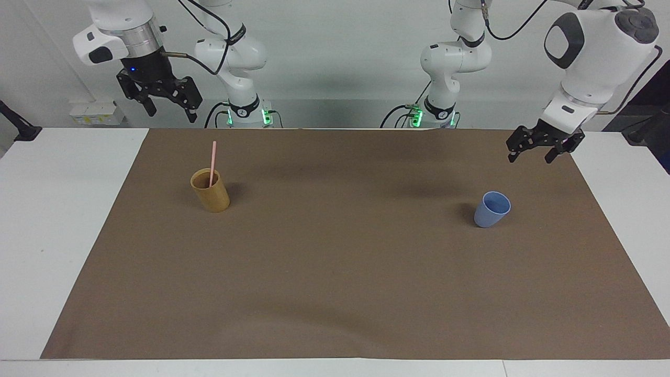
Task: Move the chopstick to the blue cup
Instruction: 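Reach the left gripper down to the blue cup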
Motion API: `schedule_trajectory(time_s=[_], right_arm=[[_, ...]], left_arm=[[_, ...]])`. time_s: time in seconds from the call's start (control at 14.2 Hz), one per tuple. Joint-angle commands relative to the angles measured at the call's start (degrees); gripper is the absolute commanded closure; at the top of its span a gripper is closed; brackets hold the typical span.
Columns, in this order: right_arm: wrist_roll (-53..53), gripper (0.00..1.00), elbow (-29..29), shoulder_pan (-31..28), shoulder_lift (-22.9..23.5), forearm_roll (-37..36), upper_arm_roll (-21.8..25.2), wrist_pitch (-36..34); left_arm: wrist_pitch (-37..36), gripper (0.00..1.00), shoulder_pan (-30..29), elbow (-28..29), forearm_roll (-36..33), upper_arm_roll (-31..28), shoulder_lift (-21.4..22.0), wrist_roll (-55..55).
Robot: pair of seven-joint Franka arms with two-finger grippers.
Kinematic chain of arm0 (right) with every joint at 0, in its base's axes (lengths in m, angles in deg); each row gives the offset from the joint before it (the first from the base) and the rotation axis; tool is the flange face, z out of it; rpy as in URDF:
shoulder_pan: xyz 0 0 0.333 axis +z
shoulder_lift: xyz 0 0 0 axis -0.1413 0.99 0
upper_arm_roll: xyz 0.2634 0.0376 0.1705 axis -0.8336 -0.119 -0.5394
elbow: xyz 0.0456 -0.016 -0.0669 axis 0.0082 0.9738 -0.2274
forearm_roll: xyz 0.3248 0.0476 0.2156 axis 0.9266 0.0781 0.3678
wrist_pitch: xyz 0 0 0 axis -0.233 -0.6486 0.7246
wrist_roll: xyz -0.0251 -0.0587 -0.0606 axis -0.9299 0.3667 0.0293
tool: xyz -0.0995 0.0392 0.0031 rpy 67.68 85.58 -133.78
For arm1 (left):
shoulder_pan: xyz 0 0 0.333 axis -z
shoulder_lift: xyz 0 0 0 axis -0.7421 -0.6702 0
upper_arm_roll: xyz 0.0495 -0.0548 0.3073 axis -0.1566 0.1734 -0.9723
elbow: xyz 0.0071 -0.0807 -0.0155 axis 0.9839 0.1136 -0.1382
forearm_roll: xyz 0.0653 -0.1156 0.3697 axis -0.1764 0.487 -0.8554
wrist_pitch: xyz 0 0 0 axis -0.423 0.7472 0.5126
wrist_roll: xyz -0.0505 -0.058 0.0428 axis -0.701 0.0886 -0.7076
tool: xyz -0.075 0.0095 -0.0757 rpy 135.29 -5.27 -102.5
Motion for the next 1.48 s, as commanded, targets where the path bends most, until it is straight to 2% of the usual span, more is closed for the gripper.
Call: schedule_trajectory(time_s=[0.0,0.28,0.63,0.7,0.77,0.91,1.19,1.4], right_arm=[[-0.52,0.00,0.64,-0.30,-0.87,0.90,0.26,0.18],[-1.05,0.00,0.64,-0.56,-0.78,0.98,0.26,0.45],[-0.26,0.00,1.17,-0.65,-1.22,0.90,0.26,0.36],[-0.17,0.00,1.34,-0.65,-1.39,0.90,0.26,0.36],[-0.17,0.00,1.60,-0.65,-1.48,0.81,0.18,0.36],[-0.43,0.00,1.52,-0.56,-1.48,0.81,0.09,0.27],[-0.52,0.00,1.69,-0.65,-1.74,0.81,0.09,-0.34],[-0.35,0.00,1.78,-0.65,-1.92,0.81,0.09,-0.26]], left_arm=[[8.03,0.00,-1.61,6.14,0.35,0.39,-0.54,2.91],[13.15,0.00,-2.67,9.06,0.35,0.39,-4.93,3.98],[16.40,0.00,-1.79,10.20,0.35,0.48,-6.52,3.89],[17.63,0.09,-1.79,10.98,0.35,0.48,-6.70,3.89],[18.95,0.21,-1.61,12.12,0.35,0.48,-6.79,3.89],[20.10,0.33,-1.17,13.19,0.35,0.48,-6.79,3.89],[19.75,0.69,-0.91,12.93,0.35,0.48,-6.88,3.45],[19.31,0.88,-0.91,11.87,0.35,0.57,-7.58,2.83]])
